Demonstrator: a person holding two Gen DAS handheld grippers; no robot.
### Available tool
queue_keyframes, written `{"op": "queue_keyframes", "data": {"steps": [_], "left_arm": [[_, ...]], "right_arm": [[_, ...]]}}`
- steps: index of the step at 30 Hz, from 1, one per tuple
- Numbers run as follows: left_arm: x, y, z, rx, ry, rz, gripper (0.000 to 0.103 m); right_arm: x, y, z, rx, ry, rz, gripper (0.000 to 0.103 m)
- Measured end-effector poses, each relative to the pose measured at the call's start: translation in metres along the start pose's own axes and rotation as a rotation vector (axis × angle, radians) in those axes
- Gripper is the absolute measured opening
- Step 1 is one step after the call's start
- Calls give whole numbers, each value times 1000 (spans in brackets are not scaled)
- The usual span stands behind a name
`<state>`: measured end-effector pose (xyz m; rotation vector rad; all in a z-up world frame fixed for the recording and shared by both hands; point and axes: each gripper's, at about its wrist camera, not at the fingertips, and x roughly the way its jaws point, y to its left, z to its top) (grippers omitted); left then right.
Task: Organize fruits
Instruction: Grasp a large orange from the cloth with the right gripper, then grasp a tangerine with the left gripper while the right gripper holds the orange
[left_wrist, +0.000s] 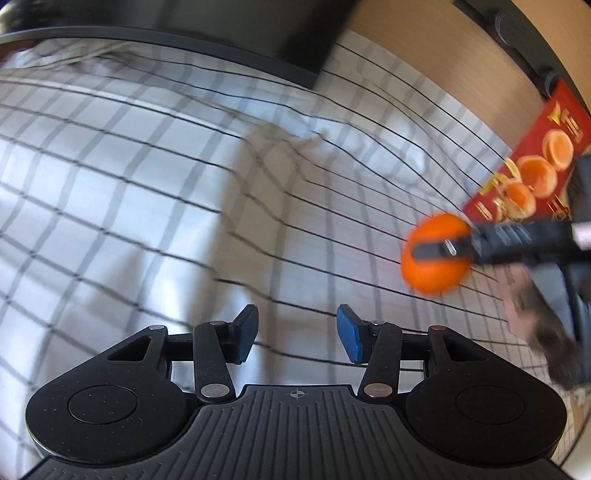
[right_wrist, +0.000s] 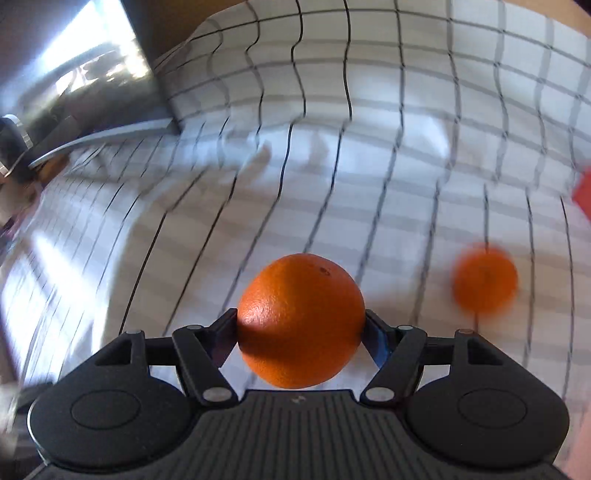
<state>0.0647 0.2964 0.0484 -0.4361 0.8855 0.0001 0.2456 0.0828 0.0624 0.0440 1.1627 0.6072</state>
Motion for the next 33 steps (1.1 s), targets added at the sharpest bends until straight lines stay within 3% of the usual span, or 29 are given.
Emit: {"op": "queue_keyframes", "data": {"steps": [4,11,21,27,33], "left_arm": [[15,-27,3,63,26,-48,52],[44,-83,4,176,79,-115,52],[89,-157,25,355,100,-158,52],[153,-201,63,421,95,-91,52],[190,-216,76,435,102,-7,55]], "right_arm": [[-43,-16,-50,-17,-9,-2,70],[-82,-48,-114,-26,-38,-182,71],[-106,-80,-156,119,-152,-137,76],[-119,-88,-173,154,-196,-127,77],[-123,-81,-189,138,-223,-144,77]]}}
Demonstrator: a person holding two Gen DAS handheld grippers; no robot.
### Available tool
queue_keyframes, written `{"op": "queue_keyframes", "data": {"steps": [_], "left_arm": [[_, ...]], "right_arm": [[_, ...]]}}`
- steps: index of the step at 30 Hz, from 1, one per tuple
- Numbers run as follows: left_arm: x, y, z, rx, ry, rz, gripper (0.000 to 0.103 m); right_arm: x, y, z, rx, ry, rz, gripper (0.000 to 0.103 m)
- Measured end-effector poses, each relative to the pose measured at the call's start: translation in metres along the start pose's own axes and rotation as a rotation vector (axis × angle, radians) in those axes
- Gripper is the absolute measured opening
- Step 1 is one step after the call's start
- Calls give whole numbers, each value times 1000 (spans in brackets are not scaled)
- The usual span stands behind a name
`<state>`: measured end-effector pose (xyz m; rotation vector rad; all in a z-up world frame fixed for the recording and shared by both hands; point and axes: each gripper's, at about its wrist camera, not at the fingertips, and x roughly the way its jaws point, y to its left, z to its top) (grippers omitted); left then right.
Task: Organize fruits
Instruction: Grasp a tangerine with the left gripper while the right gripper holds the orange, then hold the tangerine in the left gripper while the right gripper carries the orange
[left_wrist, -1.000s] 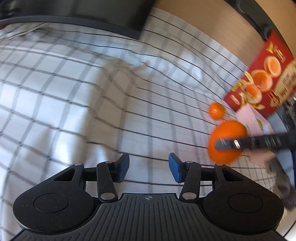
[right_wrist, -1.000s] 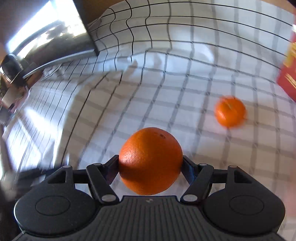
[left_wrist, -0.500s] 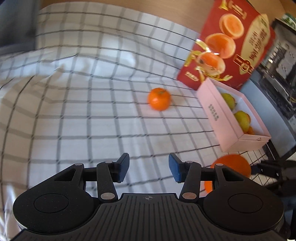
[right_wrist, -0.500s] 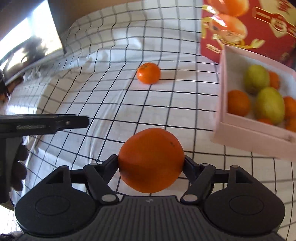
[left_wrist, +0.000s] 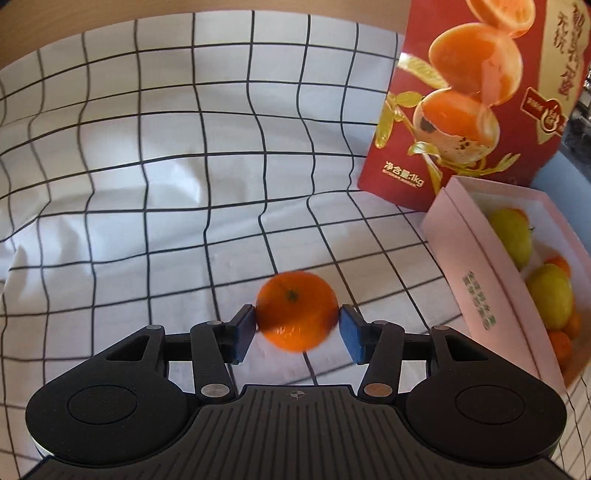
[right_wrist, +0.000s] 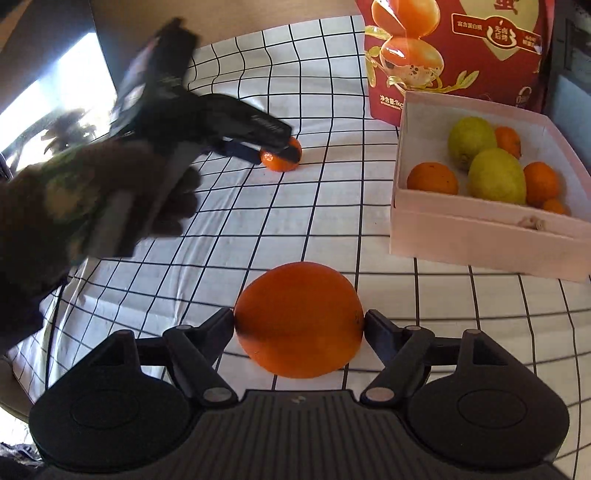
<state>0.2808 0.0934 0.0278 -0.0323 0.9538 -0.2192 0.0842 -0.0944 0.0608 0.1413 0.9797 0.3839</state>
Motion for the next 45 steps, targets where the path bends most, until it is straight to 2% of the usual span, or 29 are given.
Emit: {"op": "queue_keyframes", "data": {"steps": [6,12,16,20,22,24,27,28,30,32,35,39,42,45], "left_arm": [[5,-4,5,40,-16,2,55],[-13,3,-7,47,-9,-58,54],[-39,10,-19,44,-69,-102,54],[-49,1,-20,125,-105,-168,54],[-46,-10,-19,182,-101,-137,57],[-41,-17,-15,205,-110,-47,53],[-27,-12,-6,155,-76,-15,53],[-23,-10,-4,146,-62,-3,56],[-17,-8,0,156,-46,28,54],[-10,-5,3,147,-26,21,59],[1,-2,4,124,-1,-11,59],[11,-4,4,126,10,-14,55],[8,-4,2,130,8,-11,54],[-6,-2,-8,110,1,-47,54]], "right_arm": [[-2,-4,-8,39,10,25,78],[-5,-5,-9,34,2,19,78],[-7,-5,-7,24,-14,2,78],[-5,-5,-5,18,-8,3,79],[-3,-4,-6,12,-1,7,79],[-1,-1,-6,2,5,5,79],[-1,2,-9,-21,3,-8,79],[-1,3,-9,-22,4,-10,79],[-1,2,-11,-13,11,-8,79],[-2,1,-12,-7,16,-7,79],[-1,0,-15,0,25,-5,80],[0,0,-16,-2,35,-16,80],[-1,-1,-17,-5,36,-33,80],[-2,-3,-18,5,32,-34,80]]}}
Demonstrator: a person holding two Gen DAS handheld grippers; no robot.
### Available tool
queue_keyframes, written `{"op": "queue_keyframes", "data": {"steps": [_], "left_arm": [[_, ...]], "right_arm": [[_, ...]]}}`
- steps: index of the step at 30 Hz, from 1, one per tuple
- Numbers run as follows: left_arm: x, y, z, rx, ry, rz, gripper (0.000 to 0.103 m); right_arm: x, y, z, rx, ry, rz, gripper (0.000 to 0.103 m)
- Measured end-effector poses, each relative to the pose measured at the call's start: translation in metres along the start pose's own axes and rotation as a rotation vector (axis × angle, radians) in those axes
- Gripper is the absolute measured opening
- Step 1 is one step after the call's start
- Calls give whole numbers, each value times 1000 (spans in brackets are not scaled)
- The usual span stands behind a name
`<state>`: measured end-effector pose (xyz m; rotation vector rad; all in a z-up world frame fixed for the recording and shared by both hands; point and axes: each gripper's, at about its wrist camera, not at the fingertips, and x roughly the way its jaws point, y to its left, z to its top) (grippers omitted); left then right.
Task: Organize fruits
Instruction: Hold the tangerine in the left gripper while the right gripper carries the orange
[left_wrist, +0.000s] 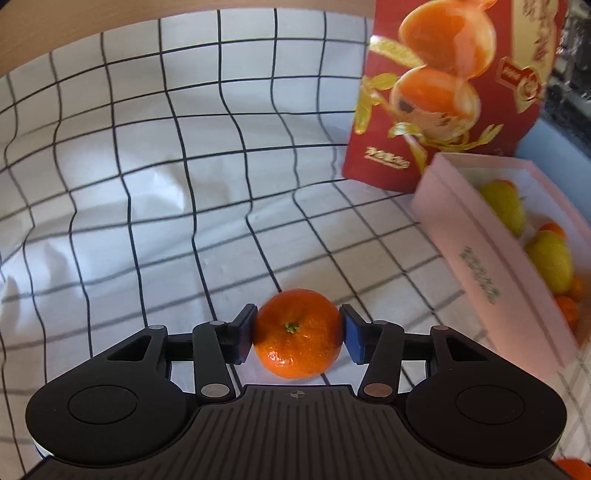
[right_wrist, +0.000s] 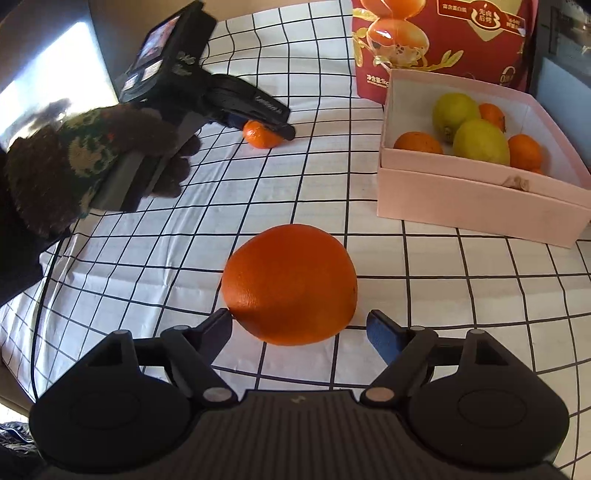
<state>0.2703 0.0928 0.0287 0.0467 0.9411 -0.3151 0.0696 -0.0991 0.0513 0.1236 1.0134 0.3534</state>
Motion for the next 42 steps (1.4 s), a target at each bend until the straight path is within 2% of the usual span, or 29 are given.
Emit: {"op": "queue_keyframes", "data": {"steps": [4,7,13,18,21,26,35,42], "left_arm": [[-28,-5,-25,-23,-16,-31,54],[-52,-7,-48,-52,5,-63,54],[-95,-14,-98,-78,29,-52,54],[-116,-10,-124,-183,26,-32,54],[-119,-13,-134,-208,37,-29,54],[-123,-20,-144,-197,36,-5,54],[-120,-32,-142,-161,55,46,54],[-120,-30,-141,-167,68,43,54]], "right_arm": [[2,0,3,-6,-4,4,80],[7,4,4,-22,0,6,80],[12,9,3,-55,-4,1,80],[2,10,3,-66,-65,0,80],[1,8,4,-76,-64,2,80],[-2,2,3,-86,-57,27,80],[-6,5,-4,-97,-55,12,80],[-5,10,0,-124,-79,-15,80]]}}
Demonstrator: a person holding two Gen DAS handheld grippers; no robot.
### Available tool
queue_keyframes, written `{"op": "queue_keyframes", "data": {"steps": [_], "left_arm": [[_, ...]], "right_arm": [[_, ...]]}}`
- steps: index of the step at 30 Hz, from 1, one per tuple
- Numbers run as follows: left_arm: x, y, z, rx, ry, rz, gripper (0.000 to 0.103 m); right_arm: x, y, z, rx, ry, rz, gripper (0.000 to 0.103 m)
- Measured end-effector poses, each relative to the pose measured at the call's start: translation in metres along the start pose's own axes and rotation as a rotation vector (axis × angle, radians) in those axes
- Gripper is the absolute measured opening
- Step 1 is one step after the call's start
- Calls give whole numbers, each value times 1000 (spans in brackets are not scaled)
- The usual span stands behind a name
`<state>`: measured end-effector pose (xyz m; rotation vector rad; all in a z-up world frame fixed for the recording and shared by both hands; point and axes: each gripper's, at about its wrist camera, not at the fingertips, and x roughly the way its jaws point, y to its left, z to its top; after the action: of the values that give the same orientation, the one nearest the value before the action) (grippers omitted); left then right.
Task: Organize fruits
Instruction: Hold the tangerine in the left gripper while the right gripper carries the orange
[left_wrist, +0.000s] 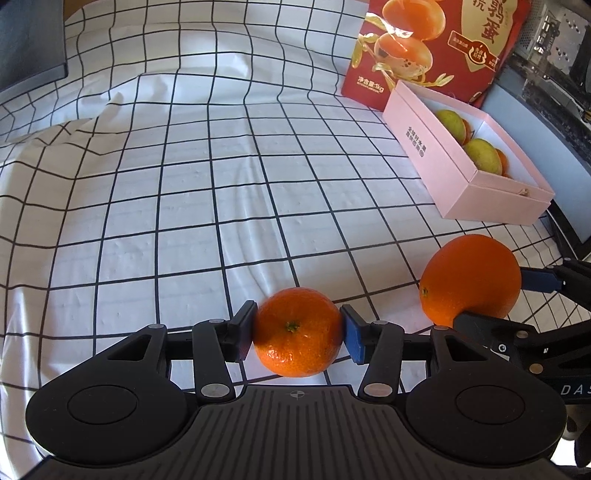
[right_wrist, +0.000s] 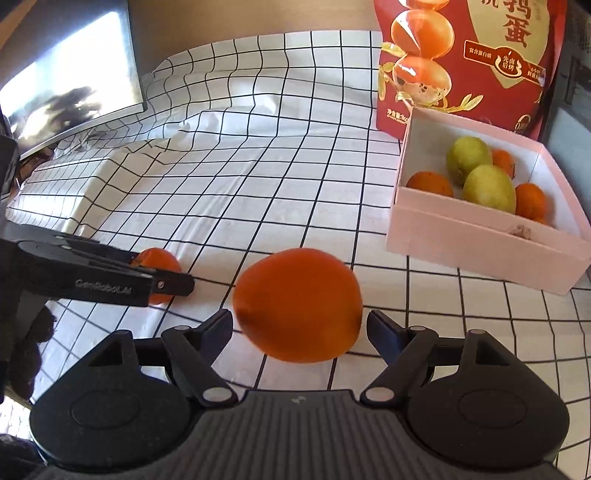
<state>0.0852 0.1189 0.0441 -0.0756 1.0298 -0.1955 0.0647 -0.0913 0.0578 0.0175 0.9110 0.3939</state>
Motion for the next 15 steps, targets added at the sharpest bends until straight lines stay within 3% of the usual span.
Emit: {"op": "queue_keyframes", "data": {"steps": [10,15], "left_arm": [[2,0,3,0,18,3,54],[-1,4,3,-58,32,-28,53]], "right_arm": [[-17,-23,0,-7,-3,9,83],[-32,-36,-6,-3,-4,-13,84]]}}
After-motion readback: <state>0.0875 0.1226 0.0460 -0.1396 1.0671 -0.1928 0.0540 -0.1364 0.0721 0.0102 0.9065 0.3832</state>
